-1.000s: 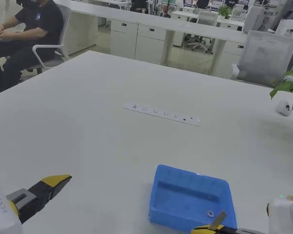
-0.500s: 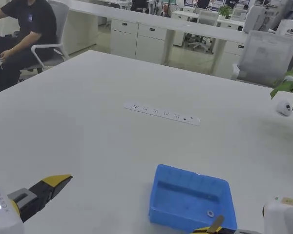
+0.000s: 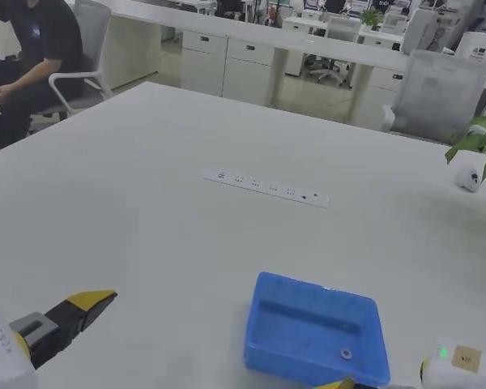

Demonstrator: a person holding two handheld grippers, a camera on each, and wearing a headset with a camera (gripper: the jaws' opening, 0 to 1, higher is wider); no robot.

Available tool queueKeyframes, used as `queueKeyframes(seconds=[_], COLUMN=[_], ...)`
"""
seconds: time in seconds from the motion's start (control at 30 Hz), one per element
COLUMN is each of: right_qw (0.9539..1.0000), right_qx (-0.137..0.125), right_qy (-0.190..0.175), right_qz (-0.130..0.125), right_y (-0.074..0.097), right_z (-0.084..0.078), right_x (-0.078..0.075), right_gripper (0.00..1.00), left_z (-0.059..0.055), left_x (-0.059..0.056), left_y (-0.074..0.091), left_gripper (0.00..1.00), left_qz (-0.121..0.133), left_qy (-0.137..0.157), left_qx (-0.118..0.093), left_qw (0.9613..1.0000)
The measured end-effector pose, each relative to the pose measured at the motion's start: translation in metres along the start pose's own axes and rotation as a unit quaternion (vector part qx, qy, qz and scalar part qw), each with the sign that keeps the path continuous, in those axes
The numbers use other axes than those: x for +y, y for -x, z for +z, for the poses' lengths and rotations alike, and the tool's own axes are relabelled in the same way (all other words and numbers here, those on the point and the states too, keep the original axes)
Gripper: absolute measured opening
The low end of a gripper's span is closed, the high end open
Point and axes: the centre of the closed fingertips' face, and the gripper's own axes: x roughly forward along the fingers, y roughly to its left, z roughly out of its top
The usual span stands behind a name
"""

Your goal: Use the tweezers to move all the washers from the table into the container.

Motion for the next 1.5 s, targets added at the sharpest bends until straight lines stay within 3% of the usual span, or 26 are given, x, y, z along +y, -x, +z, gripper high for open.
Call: queueKeyframes(seconds=[0.2,0.4,0.7,0.9,1.33,1.5], right_qw=[0.9979,0.9947,0.9898,0.9877,0.9881,0.9873], right_qx=[-0.021,-0.050,-0.096,-0.112,-0.114,-0.112], right_qy=[-0.062,-0.089,-0.105,-0.108,-0.097,-0.105], right_qz=[-0.001,-0.009,-0.006,-0.013,-0.035,-0.040], right_y=[0.005,0.014,0.027,0.034,0.037,0.031], right_z=[0.001,0.015,0.048,0.062,0.073,0.072], right_x=[-0.005,-0.013,-0.020,-0.030,-0.053,-0.060], right_gripper=[0.03,0.03,0.03,0.03,0.03,0.03], left_z=[0.000,0.000,0.002,0.003,0.003,0.002], left_x=[0.000,0.001,-0.001,-0.002,-0.003,-0.002], left_y=[0.001,0.001,0.001,0.001,0.001,0.001], left_gripper=[0.78,0.78,0.77,0.77,0.77,0.77], left_qz=[0.000,0.001,0.000,-0.002,-0.005,-0.004], left_qy=[0.001,0.002,0.002,0.002,0.002,0.003], left_qx=[-0.001,-0.002,-0.002,-0.002,0.000,0.001], left_qw=[1.0000,1.0000,1.0000,1.0000,1.0000,1.0000])
